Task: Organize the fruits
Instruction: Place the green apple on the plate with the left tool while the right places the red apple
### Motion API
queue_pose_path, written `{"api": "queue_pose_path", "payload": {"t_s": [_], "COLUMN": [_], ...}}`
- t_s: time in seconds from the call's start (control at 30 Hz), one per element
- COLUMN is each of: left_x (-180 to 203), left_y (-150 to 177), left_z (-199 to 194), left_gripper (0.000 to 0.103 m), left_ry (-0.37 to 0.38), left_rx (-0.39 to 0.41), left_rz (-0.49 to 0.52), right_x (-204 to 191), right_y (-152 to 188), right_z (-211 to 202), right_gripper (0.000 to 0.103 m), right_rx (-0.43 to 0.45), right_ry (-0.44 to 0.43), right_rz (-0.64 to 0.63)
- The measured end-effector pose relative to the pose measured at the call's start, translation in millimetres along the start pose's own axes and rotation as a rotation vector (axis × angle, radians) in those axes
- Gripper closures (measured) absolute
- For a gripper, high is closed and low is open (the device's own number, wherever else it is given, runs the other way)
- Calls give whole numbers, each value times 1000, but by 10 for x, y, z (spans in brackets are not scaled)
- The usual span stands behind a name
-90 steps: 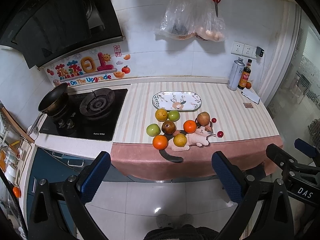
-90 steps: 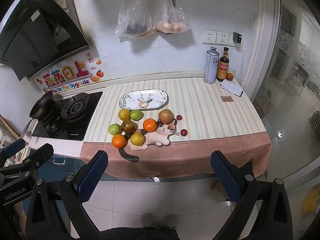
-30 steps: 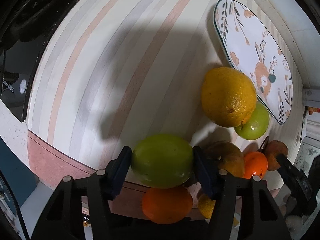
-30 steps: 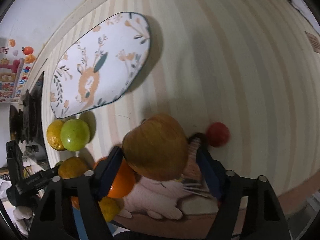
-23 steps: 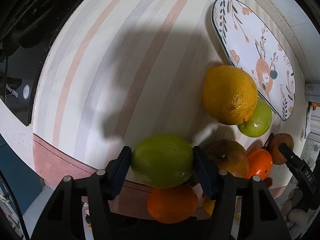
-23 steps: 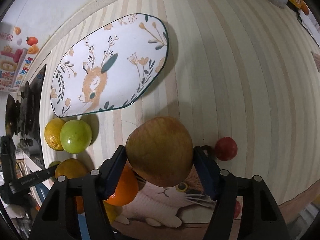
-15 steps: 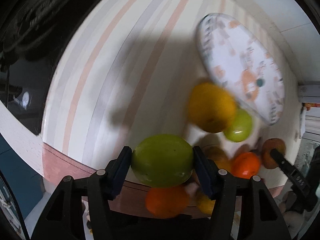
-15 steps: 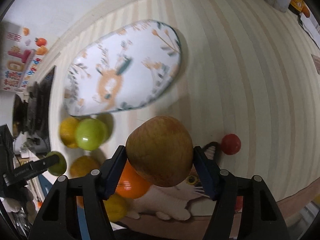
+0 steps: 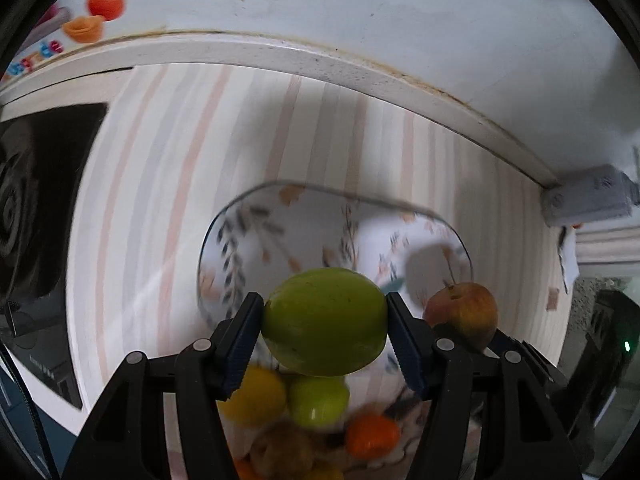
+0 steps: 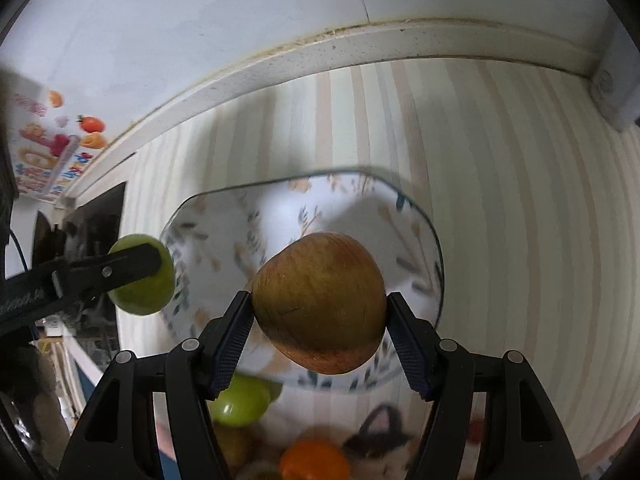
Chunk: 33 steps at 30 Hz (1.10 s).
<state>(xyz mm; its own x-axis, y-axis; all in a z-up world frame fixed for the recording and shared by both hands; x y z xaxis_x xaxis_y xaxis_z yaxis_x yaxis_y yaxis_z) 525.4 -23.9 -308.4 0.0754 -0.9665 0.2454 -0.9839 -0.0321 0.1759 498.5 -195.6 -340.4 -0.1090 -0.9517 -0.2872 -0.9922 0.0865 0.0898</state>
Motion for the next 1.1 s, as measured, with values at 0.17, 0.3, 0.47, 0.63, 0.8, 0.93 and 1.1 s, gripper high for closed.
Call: {"api": "queue_pose_path", "payload": {"t_s": [0.17, 0.3, 0.47, 0.63, 0.8, 0.93, 1.1], "left_x": [8, 26, 35, 21, 18, 1, -73], "left_y": [-358, -401, -396, -395, -322, -83, 382], "left_z": [364, 531, 687, 715, 521, 343, 134], "left_gripper": [44, 43, 43, 24, 10, 10, 10], "left_ry": [-1, -38, -75, -100, -145, -187, -240], "left_rx": [-70, -100, -135, -121, -58, -2, 57], "left_rz": [-31, -29, -31, -41, -27, -19, -2], "right_x": [74, 98, 138, 144, 148, 139, 61], "right_y": [-231, -315, -366, -385, -249, -24, 388], "right_z": [123, 217, 312, 266, 95, -51, -213], "right_gripper": [33, 33, 32, 22, 16, 15, 8], "right_rx": [-8, -26, -64, -65, -63, -55, -46], "right_ry": [-5, -8, -11, -9, 33, 70, 102], "right_rz": [25, 36, 37, 29, 23, 2, -23]}}
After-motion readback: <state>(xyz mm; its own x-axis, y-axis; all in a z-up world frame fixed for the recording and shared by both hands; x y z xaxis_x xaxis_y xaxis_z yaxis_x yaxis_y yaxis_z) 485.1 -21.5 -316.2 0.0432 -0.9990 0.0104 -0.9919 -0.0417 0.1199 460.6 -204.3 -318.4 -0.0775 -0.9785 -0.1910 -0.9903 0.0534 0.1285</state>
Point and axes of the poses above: each gripper's, at about its wrist camera, not at the fingertips, and z roughly the way its jaws point, x to its right, y to its underside, the point moved 6 cm from there along z, roughly the way its jaws point, and after that the axes turned 14 degrees about -x, right-handed, at the moved point
